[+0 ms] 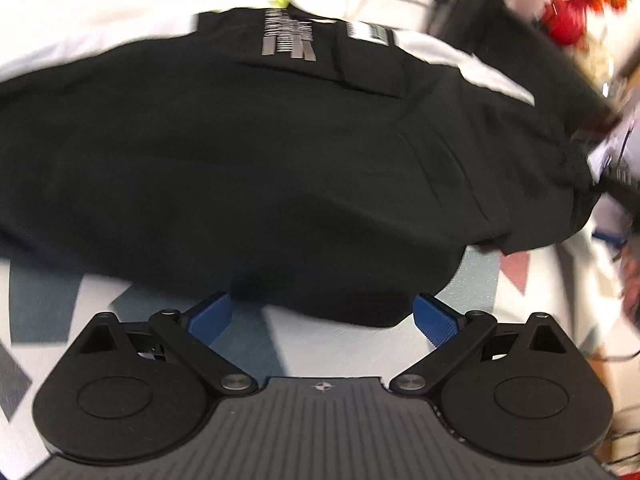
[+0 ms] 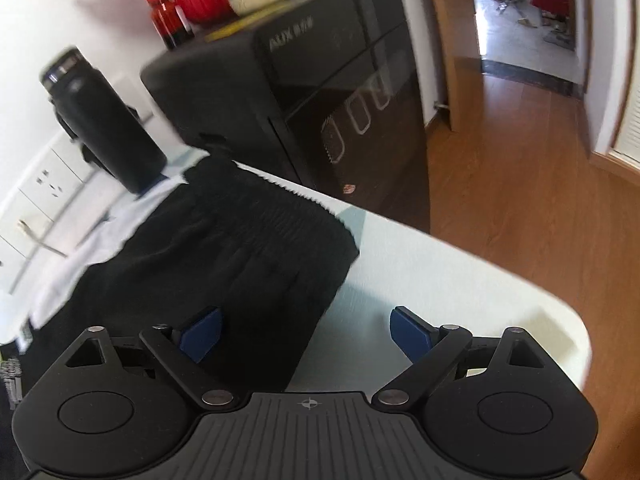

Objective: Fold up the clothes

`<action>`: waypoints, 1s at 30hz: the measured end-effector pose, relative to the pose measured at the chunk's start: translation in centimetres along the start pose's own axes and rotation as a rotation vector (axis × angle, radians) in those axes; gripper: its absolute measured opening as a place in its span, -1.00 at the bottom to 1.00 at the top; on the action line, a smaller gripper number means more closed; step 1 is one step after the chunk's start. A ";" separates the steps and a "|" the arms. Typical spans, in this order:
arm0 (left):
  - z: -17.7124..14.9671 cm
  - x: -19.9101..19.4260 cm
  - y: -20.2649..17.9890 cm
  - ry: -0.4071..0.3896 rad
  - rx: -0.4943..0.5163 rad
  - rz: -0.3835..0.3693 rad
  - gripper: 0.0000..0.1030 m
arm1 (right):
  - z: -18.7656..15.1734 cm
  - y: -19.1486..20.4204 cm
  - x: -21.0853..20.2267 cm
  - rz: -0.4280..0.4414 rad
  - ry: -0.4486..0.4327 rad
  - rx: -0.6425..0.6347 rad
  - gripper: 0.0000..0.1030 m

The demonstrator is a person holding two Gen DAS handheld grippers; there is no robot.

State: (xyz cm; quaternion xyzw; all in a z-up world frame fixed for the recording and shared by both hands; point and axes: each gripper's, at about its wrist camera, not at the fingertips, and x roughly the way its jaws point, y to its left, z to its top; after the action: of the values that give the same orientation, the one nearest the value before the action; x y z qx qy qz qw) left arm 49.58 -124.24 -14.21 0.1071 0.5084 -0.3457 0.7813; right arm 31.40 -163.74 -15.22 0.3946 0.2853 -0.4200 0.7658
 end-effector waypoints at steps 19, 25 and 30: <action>-0.4 1.6 -8.2 0.048 0.302 0.069 -0.89 | 8.0 -2.9 0.8 0.211 -0.089 -0.123 -0.74; -0.7 2.6 -8.7 0.122 0.243 -0.103 -0.81 | 10.3 -5.4 4.8 0.136 -0.031 -0.062 -0.73; -1.5 -0.3 -7.6 0.006 0.269 -0.045 -0.17 | 9.5 -4.9 3.2 0.005 -0.076 -0.094 0.21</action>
State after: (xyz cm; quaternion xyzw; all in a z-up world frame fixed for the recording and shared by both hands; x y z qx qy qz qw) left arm 43.54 -128.94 -13.22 0.2003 0.4619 -0.4280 0.7505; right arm 29.71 -174.77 -14.45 0.3426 0.2745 -0.4188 0.7949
